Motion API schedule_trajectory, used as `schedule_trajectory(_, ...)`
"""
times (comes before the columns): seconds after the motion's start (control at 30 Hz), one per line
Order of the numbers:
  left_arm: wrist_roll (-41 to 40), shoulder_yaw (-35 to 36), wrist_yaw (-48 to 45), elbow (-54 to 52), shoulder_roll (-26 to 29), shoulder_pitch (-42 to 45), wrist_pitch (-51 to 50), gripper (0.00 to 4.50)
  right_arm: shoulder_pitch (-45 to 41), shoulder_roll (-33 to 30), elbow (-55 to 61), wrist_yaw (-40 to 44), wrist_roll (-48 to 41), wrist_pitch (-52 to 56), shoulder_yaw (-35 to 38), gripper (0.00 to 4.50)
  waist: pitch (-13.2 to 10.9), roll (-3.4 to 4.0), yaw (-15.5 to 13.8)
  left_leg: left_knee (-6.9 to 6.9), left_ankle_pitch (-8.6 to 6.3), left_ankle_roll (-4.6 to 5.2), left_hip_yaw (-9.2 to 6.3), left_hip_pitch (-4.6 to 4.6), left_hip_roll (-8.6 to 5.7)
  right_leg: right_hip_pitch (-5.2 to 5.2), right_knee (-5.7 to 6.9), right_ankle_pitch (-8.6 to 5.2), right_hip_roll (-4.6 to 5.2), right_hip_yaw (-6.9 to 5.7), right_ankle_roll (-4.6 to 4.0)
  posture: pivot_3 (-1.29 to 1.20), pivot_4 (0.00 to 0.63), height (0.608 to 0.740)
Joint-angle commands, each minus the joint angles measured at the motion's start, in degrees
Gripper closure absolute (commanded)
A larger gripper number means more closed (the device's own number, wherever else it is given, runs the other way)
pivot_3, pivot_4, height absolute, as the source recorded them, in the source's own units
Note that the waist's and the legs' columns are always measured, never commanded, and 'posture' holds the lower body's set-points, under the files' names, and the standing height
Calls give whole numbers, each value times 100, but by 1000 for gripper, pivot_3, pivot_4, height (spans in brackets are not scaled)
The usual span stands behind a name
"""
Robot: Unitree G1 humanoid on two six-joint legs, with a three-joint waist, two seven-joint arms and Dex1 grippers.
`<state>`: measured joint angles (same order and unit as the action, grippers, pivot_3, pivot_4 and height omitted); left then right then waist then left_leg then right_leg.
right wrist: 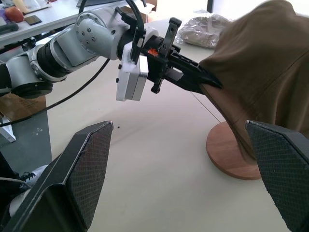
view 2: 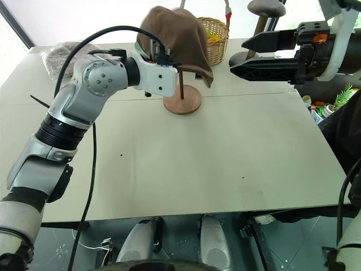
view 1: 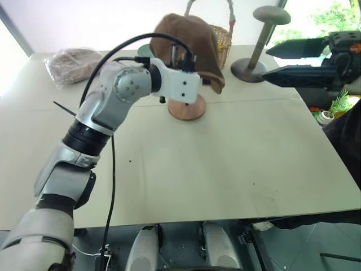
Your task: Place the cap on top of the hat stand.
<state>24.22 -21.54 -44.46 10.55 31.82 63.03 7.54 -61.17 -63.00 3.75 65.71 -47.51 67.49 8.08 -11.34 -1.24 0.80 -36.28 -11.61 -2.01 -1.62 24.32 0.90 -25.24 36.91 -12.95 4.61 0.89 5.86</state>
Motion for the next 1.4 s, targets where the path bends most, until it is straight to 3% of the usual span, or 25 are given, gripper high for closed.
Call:
schedule_trajectory(0.03,-97,365,298,74,133,-14,259,4395,-56,-75,110,-15,-88,-92,222,0,0,0,5,0,0,0,0,0,0,0,0,0,0,0,0,0,150,740)
schedule_trajectory(0.23,-297,819,986,453,347,-14,1079,4395,2,-121,105,16,-36,-161,189,0,0,0,2,0,0,0,0,-1,0,0,0,0,0,0,0,0,150,740)
schedule_trajectory(0.4,-694,998,947,778,481,-47,1832,4395,-20,-121,23,52,-10,-223,158,0,0,0,-7,0,0,0,0,0,0,-1,1,0,0,0,0,0,150,740)
schedule_trajectory(0.83,-1022,1025,975,1156,242,-27,2920,4395,-78,-42,-32,-13,-82,-211,173,0,0,0,0,-3,0,0,2,1,0,0,0,1,1,0,0,0,150,740)
schedule_trajectory(1.2,-1450,1526,1607,2417,271,342,4846,4395,104,-113,108,-100,-181,-140,321,0,0,0,-18,-5,0,0,2,2,0,0,1,2,2,-1,1,0,150,740)
schedule_trajectory(1.4,-1602,1586,1641,2903,236,672,5229,4395,114,-120,100,-143,-212,-134,330,0,0,0,-18,-6,0,0,3,3,-1,0,0,2,3,-1,1,0,150,740)
